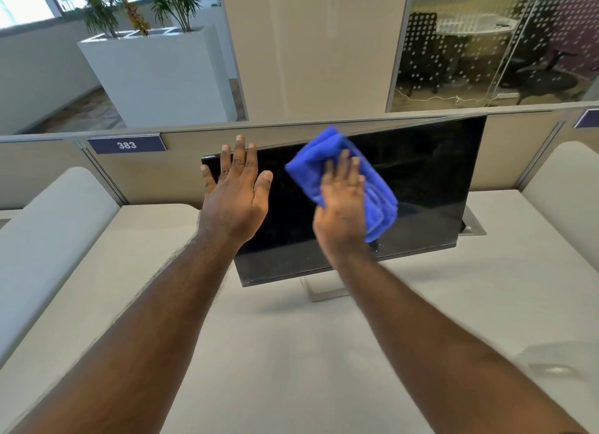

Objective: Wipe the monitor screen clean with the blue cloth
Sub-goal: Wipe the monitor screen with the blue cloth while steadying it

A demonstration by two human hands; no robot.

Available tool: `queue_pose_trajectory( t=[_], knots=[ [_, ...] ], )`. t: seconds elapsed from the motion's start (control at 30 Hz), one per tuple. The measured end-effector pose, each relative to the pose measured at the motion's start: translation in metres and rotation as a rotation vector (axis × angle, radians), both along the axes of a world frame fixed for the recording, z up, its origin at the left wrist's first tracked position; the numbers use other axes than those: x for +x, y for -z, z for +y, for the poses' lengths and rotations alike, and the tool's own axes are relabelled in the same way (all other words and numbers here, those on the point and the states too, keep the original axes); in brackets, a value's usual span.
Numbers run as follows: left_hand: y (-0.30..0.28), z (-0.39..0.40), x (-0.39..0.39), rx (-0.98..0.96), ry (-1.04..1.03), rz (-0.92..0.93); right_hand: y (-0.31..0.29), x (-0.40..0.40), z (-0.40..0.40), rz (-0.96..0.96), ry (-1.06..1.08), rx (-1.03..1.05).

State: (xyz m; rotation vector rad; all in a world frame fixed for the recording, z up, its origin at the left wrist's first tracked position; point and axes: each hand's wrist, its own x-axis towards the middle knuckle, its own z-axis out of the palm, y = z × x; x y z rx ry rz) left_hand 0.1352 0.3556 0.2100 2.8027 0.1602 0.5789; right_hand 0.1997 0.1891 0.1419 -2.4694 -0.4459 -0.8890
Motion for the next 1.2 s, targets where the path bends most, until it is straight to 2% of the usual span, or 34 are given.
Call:
queue_pose_trajectory(
  t=[0.13, 0.2, 0.27, 0.33, 0.43, 0.57, 0.67, 0.73, 0.87, 0.93, 1.1, 1.2],
  knots=[
    [-0.001, -0.007, 0.006, -0.02, 0.013, -0.001, 0.02, -0.027, 0.033, -0.051, -0.335, -0.2],
    [-0.001, -0.012, 0.009, -0.003, 0.014, -0.003, 0.027, -0.033, 0.034, -0.046, -0.382, -0.292],
    [-0.002, -0.017, 0.011, 0.021, 0.004, -0.005, 0.027, -0.027, 0.024, -0.054, -0.368, -0.29],
    [-0.004, -0.021, 0.014, 0.039, -0.004, -0.007, 0.023, -0.015, 0.008, -0.075, -0.312, -0.248],
    [-0.003, -0.025, 0.017, 0.038, 0.0, -0.008, 0.02, 0.008, -0.021, -0.108, -0.152, -0.076],
    [-0.003, -0.03, 0.019, 0.058, 0.014, 0.004, 0.012, 0.041, -0.085, 0.001, 0.09, 0.092],
    [-0.002, -0.033, 0.022, 0.075, 0.016, 0.006, 0.01, 0.058, -0.134, 0.136, 0.245, 0.381],
    [-0.001, -0.034, 0.023, 0.083, 0.021, 0.006, 0.01, 0.062, -0.147, 0.134, 0.321, 0.43],
    [-0.001, -0.041, 0.026, 0.091, 0.028, 0.014, 0.013, 0.058, -0.13, 0.104, 0.304, 0.334],
    [-0.002, -0.045, 0.027, 0.091, 0.034, 0.022, 0.016, 0.047, -0.108, 0.12, 0.269, 0.204],
    [-0.004, -0.052, 0.03, 0.077, 0.039, 0.036, 0.038, 0.007, -0.044, -0.043, -0.155, -0.135],
    [-0.004, -0.055, 0.03, 0.091, 0.036, 0.035, 0.041, 0.001, -0.041, -0.074, -0.21, -0.213]
  ],
)
